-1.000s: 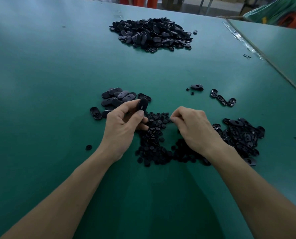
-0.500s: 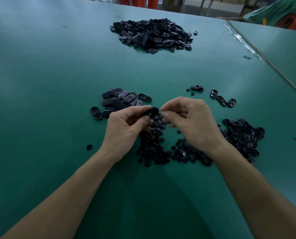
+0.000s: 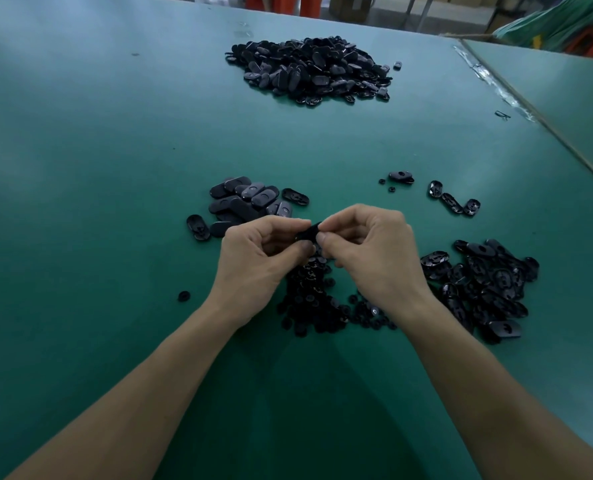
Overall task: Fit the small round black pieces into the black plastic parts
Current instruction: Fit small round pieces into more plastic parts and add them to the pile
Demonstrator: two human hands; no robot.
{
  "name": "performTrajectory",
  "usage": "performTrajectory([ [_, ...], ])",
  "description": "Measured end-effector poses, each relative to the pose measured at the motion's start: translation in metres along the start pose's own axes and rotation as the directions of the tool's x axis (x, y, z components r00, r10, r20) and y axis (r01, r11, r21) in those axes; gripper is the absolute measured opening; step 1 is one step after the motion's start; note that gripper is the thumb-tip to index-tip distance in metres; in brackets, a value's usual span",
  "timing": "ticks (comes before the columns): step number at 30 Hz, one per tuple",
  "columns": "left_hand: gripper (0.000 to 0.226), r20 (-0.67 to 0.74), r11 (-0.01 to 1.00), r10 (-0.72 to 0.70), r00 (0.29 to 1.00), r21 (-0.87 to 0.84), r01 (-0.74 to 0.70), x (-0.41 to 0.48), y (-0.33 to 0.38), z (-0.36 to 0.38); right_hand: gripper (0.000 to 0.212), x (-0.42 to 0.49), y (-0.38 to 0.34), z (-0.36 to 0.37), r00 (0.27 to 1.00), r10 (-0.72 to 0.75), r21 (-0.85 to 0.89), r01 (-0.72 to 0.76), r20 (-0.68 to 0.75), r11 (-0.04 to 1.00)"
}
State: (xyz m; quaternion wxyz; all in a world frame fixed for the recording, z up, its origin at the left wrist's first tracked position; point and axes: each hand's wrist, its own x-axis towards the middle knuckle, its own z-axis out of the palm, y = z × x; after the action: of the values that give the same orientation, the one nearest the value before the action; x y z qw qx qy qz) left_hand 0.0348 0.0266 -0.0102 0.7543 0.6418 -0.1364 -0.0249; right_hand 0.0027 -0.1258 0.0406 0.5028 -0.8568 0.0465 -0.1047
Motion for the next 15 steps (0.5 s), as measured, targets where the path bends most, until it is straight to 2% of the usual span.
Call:
performTrajectory([
  [6, 0.032, 0.009, 1.000, -0.010, 1.000, -0.002, 0.010, 0.000, 0.000, 0.001, 0.019, -0.002, 0.006, 0.006, 1.000, -0.009, -0.041, 0.009, -0.013, 0.999],
  [12, 0.030, 0.005, 1.000, -0.008, 1.000, 0.021, 0.008, 0.000, 0.000, 0.001, 0.023, -0.007, 0.008, 0.012, 0.999, -0.015, 0.002, 0.015, -0.029, 1.000],
  [15, 0.027, 0.002, 1.000, -0.001, 1.000, 0.017, 0.001, 0.001, 0.001, 0.000, 0.015, -0.011, 0.007, 0.016, 0.997, -0.045, 0.003, 0.045, -0.058, 0.999],
])
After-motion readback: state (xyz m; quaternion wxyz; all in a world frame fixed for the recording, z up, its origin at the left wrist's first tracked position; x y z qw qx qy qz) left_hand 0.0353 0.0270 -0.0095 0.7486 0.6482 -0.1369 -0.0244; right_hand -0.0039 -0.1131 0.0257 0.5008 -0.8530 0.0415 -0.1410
